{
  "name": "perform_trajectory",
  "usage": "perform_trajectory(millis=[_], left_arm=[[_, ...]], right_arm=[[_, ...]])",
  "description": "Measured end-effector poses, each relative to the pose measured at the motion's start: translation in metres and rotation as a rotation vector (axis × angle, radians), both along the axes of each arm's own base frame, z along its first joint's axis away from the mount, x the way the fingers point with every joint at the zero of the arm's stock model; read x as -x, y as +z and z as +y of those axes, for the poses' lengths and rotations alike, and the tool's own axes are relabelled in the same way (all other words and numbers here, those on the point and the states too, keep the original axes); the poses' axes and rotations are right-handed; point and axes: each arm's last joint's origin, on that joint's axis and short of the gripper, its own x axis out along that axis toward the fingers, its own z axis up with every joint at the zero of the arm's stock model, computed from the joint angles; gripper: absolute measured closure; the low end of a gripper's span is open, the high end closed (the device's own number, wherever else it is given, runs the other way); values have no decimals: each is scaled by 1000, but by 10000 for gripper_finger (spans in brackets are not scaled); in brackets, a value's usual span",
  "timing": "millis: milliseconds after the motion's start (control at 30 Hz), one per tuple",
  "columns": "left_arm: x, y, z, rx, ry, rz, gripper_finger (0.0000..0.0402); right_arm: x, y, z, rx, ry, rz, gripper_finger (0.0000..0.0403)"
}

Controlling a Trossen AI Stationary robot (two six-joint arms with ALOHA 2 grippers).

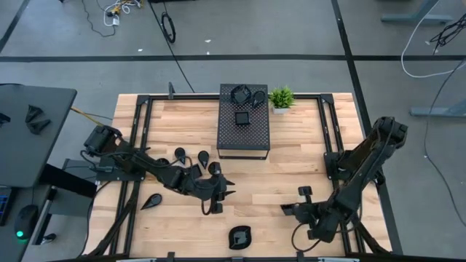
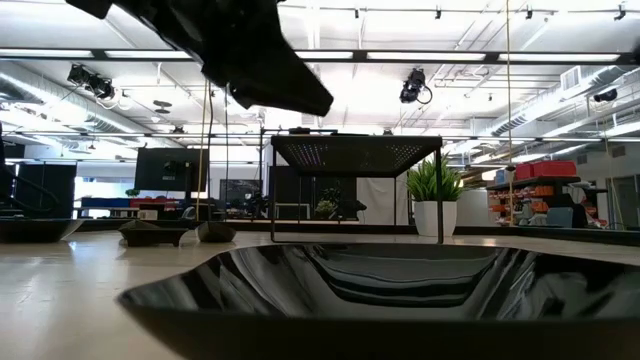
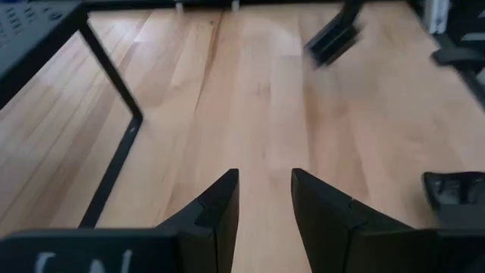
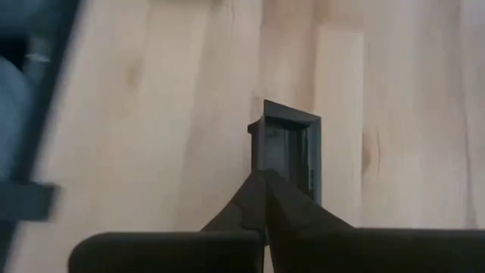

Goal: Pick & Place Mini shaped plates
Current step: Stack the black square plate on top of the black square plate on the shelf

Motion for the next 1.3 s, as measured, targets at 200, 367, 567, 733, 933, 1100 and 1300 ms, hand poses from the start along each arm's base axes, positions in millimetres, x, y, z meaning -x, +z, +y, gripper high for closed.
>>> perform_trajectory(millis=[200, 367, 567, 733, 933, 1100, 1300], left_arm=[[2, -1, -1, -12, 5, 14, 275], [1, -1, 2, -17, 22, 10, 275], [-1, -1, 4, -17, 32, 4, 275], [0, -1, 3, -3, 36, 7, 275], [2, -1, -2, -1, 20, 8, 275], [2, -1, -2, -2, 20, 9, 275], [2, -1, -3, -2, 21, 8, 275]], right_arm=[[-24, 53, -17, 13, 38, -178, 402], [-70, 100, -52, 148, 58, -292, 402], [-129, 144, -128, 403, -59, -325, 403], [-158, 148, -195, 584, -104, -296, 403], [-178, 126, -250, 560, -116, -219, 403], [-188, 105, -270, 551, -139, -146, 403], [-194, 89, -276, 554, -138, -79, 403]])
